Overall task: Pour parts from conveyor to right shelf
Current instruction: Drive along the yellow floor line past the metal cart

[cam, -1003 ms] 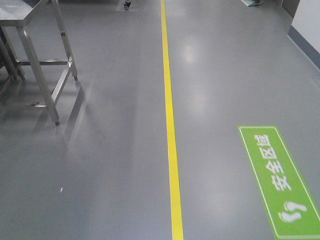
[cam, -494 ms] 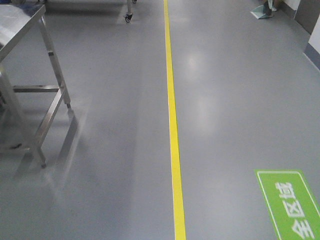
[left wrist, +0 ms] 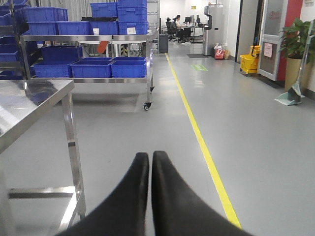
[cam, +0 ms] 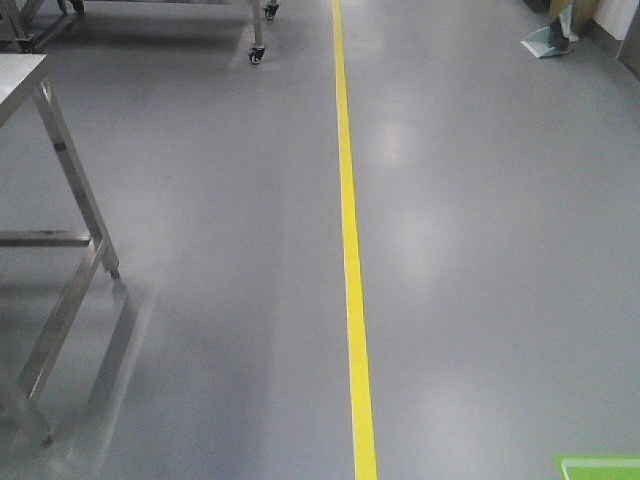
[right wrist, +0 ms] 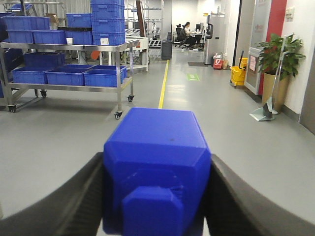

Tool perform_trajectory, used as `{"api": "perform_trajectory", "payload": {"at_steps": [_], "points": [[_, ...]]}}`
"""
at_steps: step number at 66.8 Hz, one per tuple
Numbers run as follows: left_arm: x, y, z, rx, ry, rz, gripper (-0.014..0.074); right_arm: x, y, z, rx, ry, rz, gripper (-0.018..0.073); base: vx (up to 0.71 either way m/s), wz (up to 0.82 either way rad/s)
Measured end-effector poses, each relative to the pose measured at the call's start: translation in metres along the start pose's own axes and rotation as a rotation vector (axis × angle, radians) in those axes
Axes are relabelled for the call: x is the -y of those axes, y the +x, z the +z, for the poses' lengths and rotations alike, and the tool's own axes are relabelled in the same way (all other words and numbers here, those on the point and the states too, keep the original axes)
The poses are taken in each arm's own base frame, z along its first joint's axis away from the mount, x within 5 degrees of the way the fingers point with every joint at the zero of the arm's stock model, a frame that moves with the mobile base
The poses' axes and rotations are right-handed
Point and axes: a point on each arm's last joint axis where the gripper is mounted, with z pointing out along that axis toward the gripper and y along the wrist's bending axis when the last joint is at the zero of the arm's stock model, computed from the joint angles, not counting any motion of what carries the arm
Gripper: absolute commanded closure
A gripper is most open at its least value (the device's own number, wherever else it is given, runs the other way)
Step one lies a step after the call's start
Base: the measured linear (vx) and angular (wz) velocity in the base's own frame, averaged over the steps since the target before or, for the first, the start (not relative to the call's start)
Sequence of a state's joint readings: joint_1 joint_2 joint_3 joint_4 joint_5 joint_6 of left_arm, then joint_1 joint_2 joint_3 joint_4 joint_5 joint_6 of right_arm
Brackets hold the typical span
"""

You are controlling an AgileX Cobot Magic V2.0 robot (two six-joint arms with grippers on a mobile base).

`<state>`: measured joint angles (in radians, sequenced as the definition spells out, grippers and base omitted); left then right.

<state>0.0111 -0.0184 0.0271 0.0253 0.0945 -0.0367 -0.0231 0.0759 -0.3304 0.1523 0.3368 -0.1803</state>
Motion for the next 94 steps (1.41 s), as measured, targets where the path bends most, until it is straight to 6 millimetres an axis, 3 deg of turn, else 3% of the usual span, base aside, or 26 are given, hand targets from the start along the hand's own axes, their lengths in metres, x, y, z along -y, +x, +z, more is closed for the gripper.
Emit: {"api": "perform_trajectory", "payload": {"at_steps": [94], "points": [[0.0, 0.0, 0.0, 0.0, 0.0, 0.0, 0.0603, 0.0, 0.0, 0.0, 0.0, 0.0, 0.0, 0.0564, 0.81, -0.03]]}}
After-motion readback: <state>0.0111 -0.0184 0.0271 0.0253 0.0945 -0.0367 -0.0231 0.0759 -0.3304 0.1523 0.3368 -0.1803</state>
